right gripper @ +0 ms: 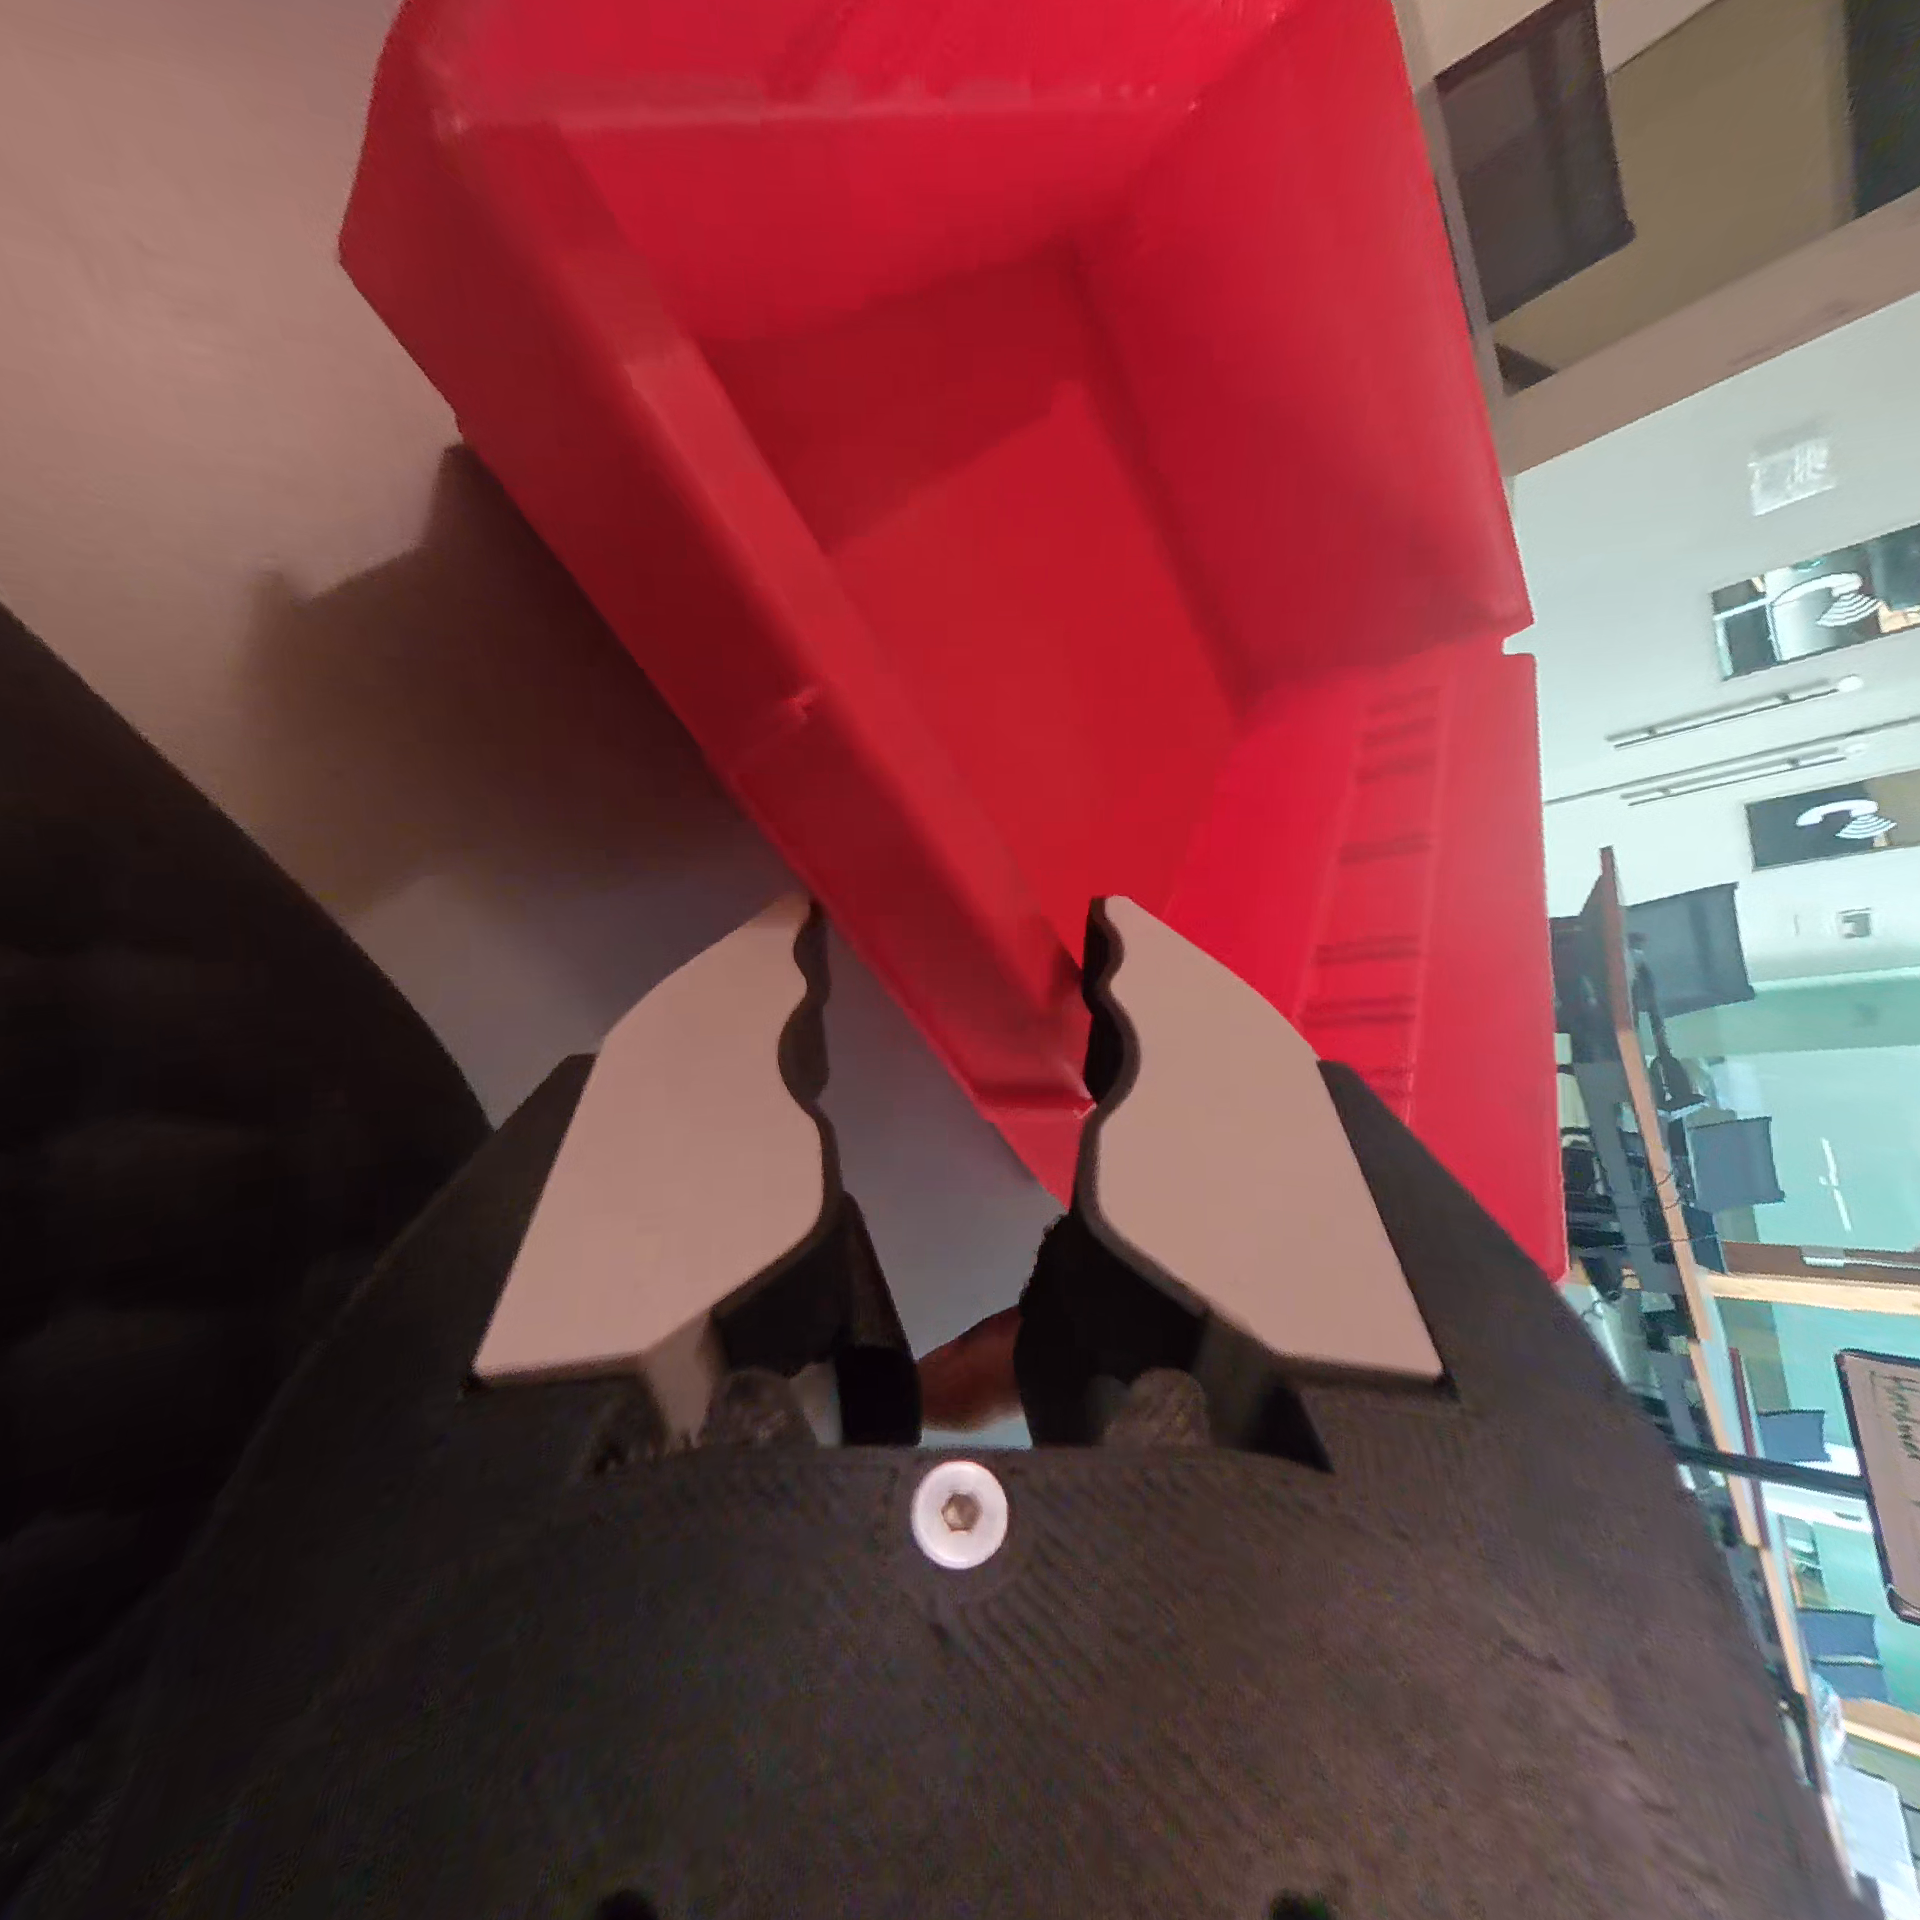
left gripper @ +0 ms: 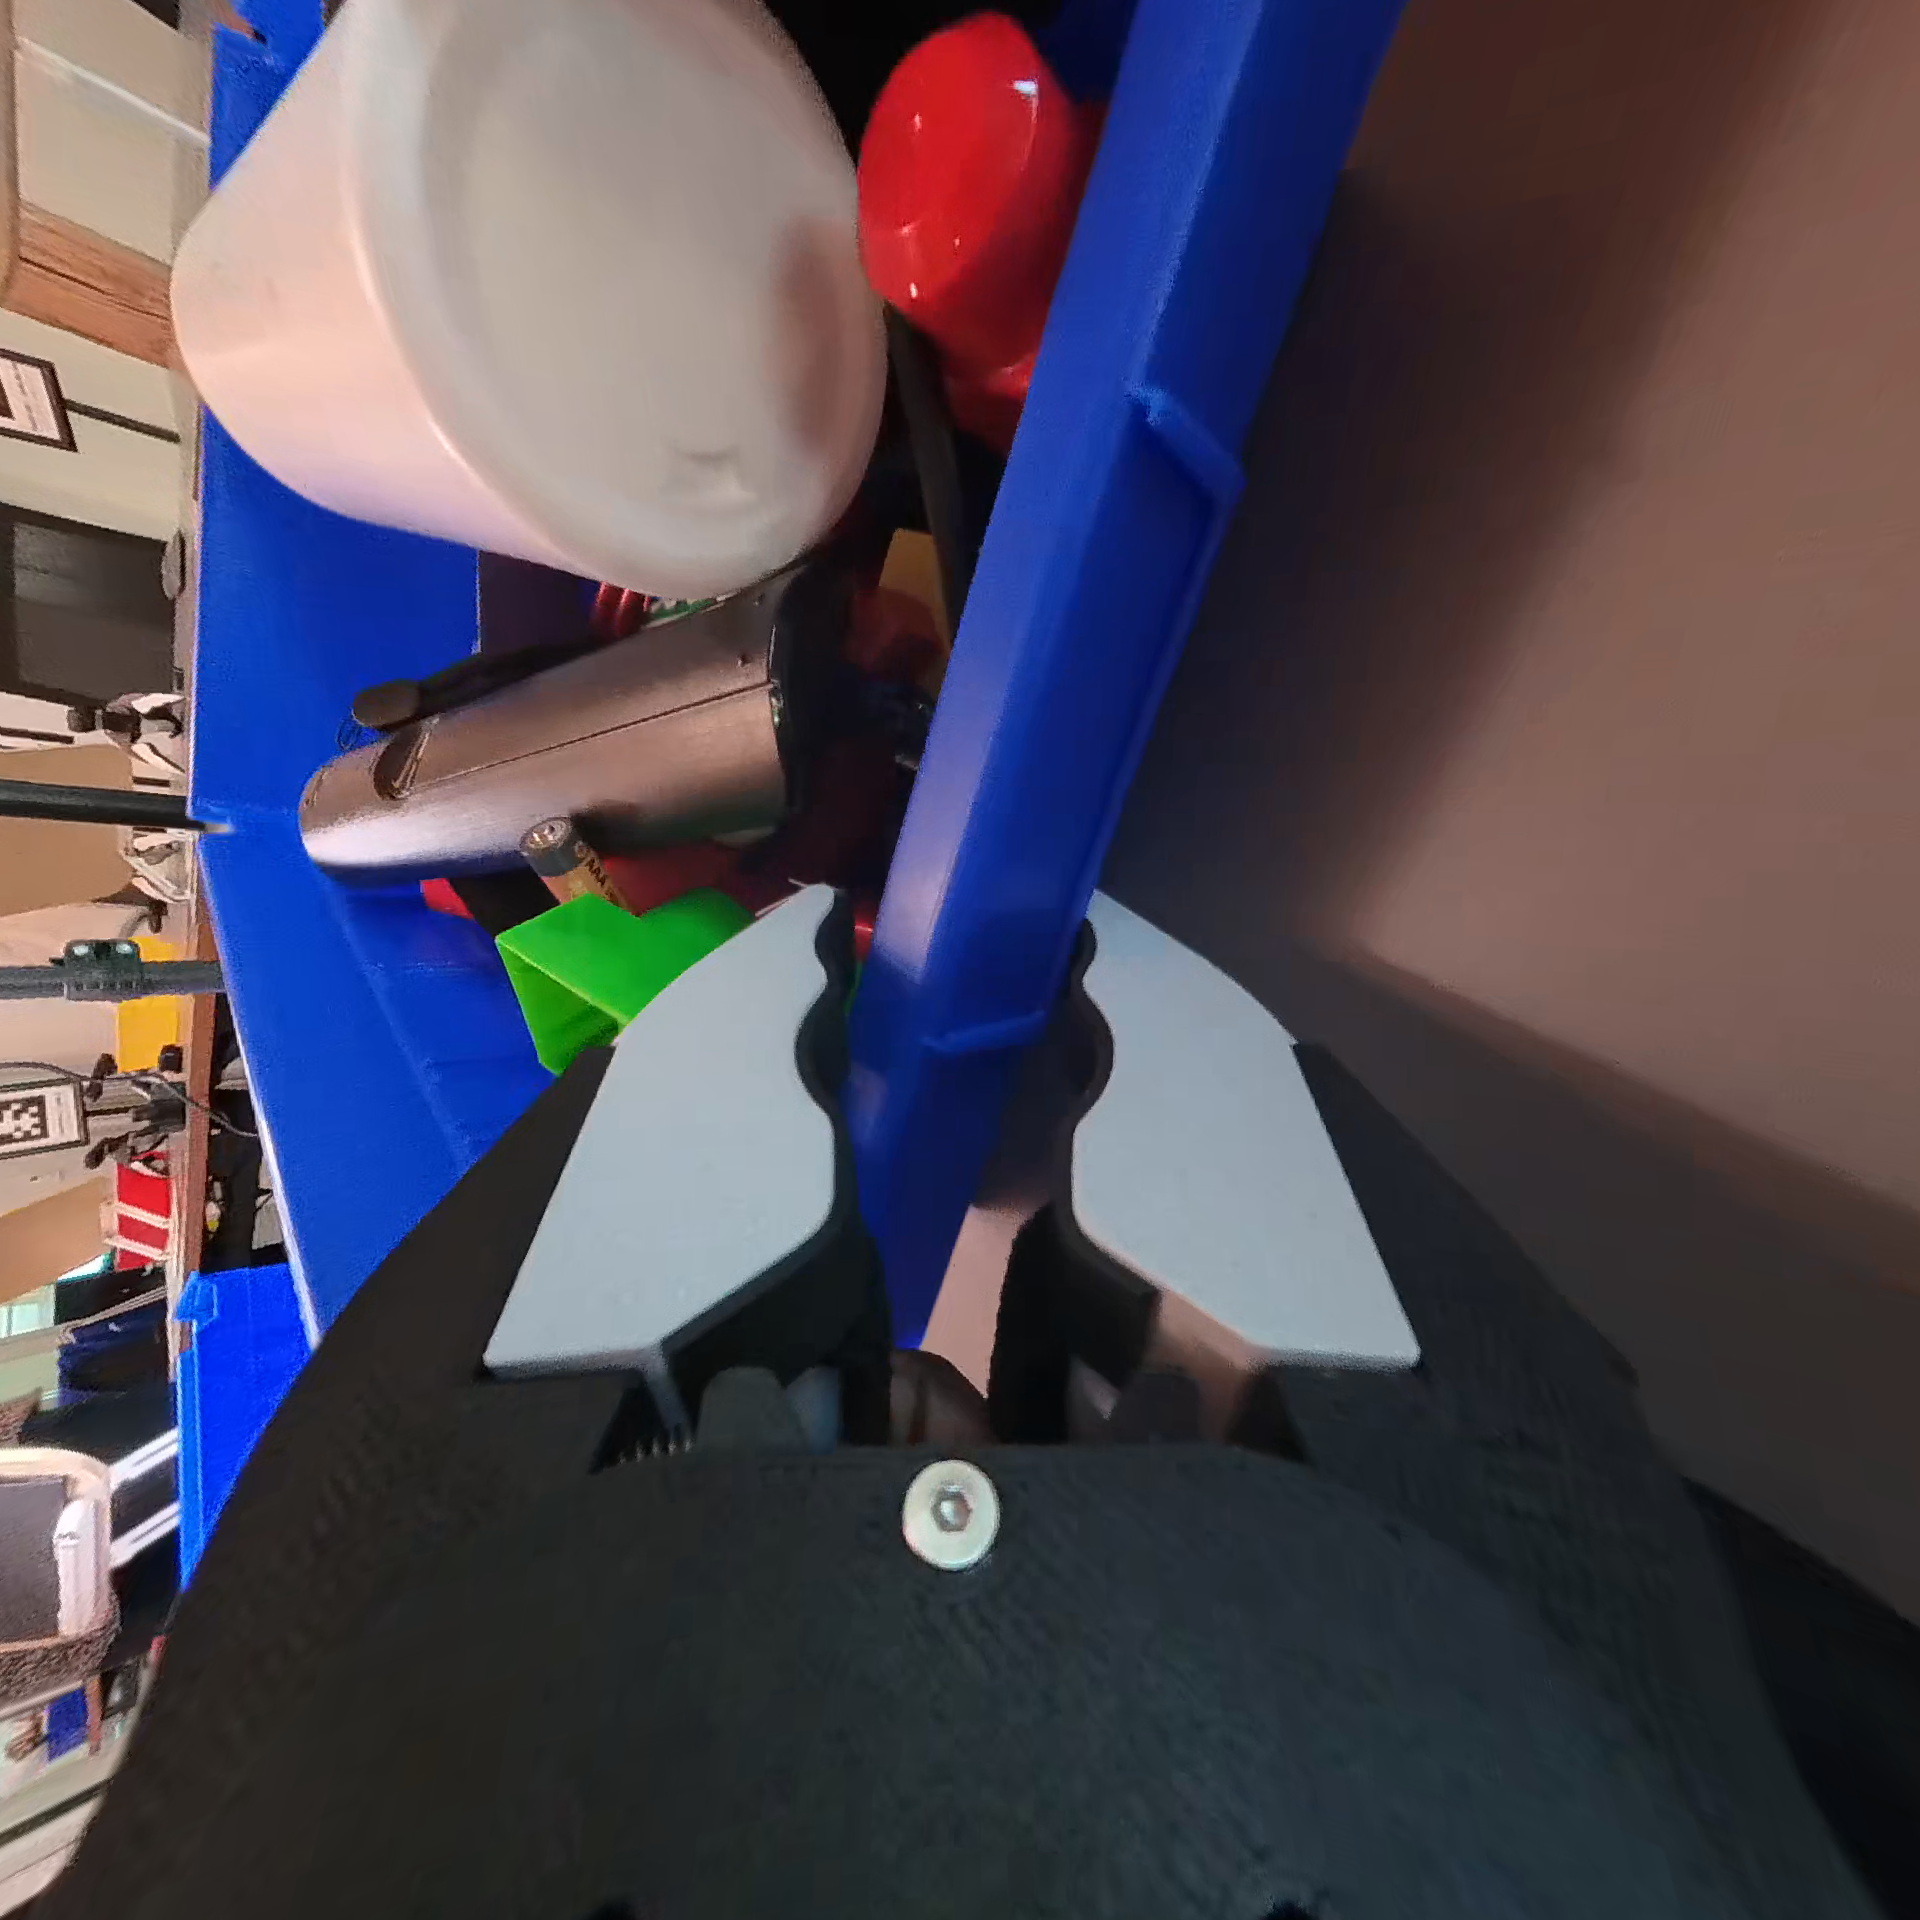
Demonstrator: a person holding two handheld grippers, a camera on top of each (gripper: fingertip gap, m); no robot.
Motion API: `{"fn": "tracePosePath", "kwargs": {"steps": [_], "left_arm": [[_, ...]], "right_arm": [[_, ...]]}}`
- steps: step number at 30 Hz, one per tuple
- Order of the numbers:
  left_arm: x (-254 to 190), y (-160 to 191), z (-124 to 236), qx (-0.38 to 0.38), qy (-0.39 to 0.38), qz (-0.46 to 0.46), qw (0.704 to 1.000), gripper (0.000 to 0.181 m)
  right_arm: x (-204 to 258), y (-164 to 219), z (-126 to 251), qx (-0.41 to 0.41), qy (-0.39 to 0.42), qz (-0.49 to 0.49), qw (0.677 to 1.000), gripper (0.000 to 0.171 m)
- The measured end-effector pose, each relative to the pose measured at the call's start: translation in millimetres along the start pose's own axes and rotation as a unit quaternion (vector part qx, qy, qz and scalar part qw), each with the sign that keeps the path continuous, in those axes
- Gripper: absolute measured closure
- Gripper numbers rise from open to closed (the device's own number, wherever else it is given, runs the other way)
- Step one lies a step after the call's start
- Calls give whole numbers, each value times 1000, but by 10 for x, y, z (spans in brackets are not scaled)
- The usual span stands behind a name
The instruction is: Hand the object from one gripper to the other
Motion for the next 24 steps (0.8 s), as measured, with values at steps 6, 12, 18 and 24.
{"fn": "tracePosePath", "kwargs": {"steps": [6, 12, 18, 24], "left_arm": [[139, 281, 51, 27, -11, 2, 1000, 142], [278, 602, 126, 48, -29, 7, 998, 140], [329, 811, 203, 63, -43, 16, 997, 140], [421, 1095, 300, 83, -37, 11, 996, 141]], "right_arm": [[-49, 83, 29, 29, -3, -3, 1000, 123], [-172, 319, 119, 64, -22, -8, 998, 123], [-314, 628, 261, 106, -38, -19, 993, 122], [-434, 925, 419, 144, -46, -33, 988, 121]]}}
Point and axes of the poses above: each gripper's, where its closed fingertips meet, z back along the fingers, y out of its underside, x = y × z across the jaws, the point moved 5 cm from there along z, back along the fingers, and after that the axes turned 6 degrees about y, right-handed, at the moved point
